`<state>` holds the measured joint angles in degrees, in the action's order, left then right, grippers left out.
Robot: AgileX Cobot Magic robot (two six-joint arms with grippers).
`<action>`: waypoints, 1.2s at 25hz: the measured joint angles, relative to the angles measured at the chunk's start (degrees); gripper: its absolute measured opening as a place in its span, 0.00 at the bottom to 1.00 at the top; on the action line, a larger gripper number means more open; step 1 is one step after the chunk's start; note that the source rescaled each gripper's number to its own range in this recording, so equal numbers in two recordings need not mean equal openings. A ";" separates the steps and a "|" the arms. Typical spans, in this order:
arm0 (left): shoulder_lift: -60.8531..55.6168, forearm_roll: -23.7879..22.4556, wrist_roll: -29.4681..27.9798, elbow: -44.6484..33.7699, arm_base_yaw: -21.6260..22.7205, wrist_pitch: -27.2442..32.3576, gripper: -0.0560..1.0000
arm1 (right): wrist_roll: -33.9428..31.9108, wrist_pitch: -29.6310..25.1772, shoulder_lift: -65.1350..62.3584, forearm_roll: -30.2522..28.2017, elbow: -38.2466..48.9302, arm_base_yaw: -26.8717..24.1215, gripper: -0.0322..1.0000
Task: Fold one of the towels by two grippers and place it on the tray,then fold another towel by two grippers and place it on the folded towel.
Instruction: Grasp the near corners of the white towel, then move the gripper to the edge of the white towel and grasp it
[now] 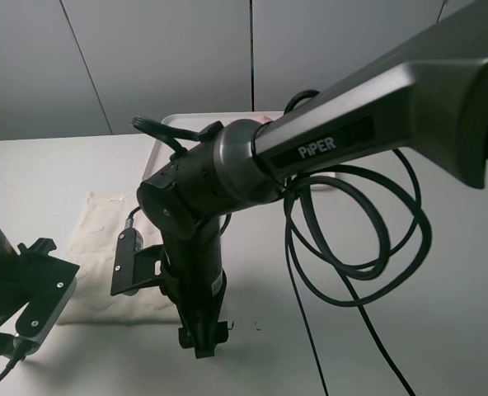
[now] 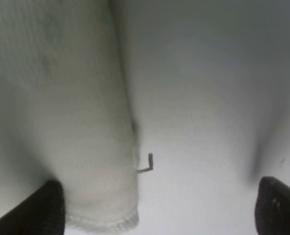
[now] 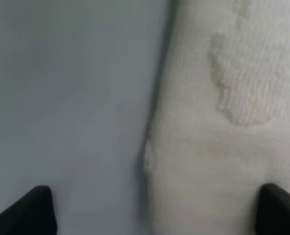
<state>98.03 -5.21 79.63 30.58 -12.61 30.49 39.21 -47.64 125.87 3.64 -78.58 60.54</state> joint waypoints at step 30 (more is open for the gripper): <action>0.34 -0.35 0.11 0.00 0.00 -3.98 0.05 | -7.19 2.27 0.00 -2.93 0.00 0.00 0.03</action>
<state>98.37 -5.56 79.74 30.58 -12.61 26.50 32.02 -45.36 125.87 0.71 -78.58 60.54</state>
